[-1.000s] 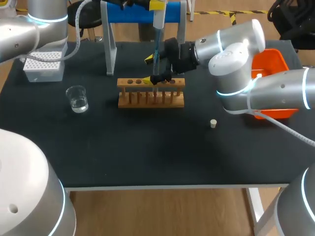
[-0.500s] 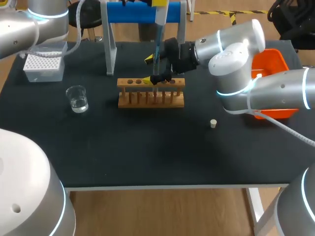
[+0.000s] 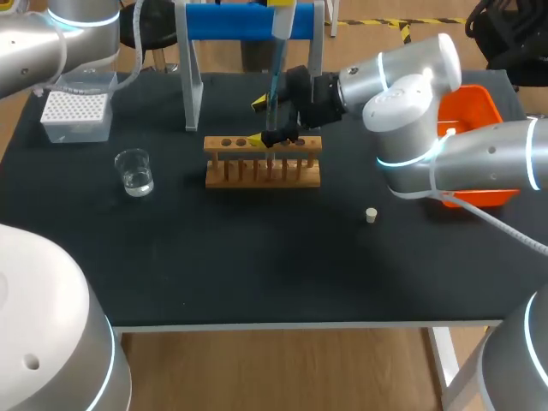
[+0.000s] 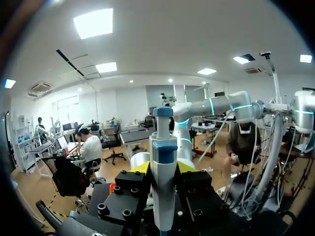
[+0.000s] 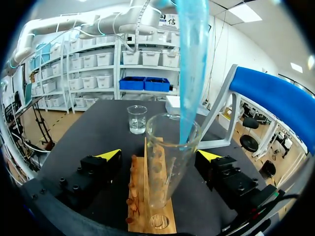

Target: Invert the test tube, pick up the pipette, mount the tip to pipette, aspirate from beaker and dispense into the tube, eject the tip, return the pipette, and cap with the stopper.

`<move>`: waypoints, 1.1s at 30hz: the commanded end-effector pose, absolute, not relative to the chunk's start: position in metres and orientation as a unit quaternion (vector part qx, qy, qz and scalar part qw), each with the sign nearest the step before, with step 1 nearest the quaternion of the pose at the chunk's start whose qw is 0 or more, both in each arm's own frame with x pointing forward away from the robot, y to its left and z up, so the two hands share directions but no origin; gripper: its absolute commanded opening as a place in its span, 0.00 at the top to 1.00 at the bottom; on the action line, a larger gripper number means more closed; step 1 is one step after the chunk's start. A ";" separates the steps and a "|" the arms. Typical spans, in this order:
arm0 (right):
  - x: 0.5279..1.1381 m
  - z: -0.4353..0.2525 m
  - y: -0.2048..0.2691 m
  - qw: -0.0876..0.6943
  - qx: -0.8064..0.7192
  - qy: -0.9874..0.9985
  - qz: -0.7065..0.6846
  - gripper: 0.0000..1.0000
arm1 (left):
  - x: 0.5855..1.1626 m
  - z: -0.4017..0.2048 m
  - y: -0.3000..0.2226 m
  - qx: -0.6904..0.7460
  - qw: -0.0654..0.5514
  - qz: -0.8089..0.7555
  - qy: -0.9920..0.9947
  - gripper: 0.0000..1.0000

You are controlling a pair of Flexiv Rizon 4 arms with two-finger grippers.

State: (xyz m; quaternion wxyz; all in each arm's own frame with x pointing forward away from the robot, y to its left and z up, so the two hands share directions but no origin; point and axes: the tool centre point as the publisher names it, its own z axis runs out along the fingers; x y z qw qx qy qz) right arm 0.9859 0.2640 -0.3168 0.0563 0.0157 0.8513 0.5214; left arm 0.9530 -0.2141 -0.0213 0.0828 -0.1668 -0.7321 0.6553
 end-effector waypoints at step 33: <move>0.987 -0.317 0.264 0.055 0.015 0.852 0.520 0.00 | 0.938 0.000 -0.218 -0.166 0.061 0.640 -0.748 1.00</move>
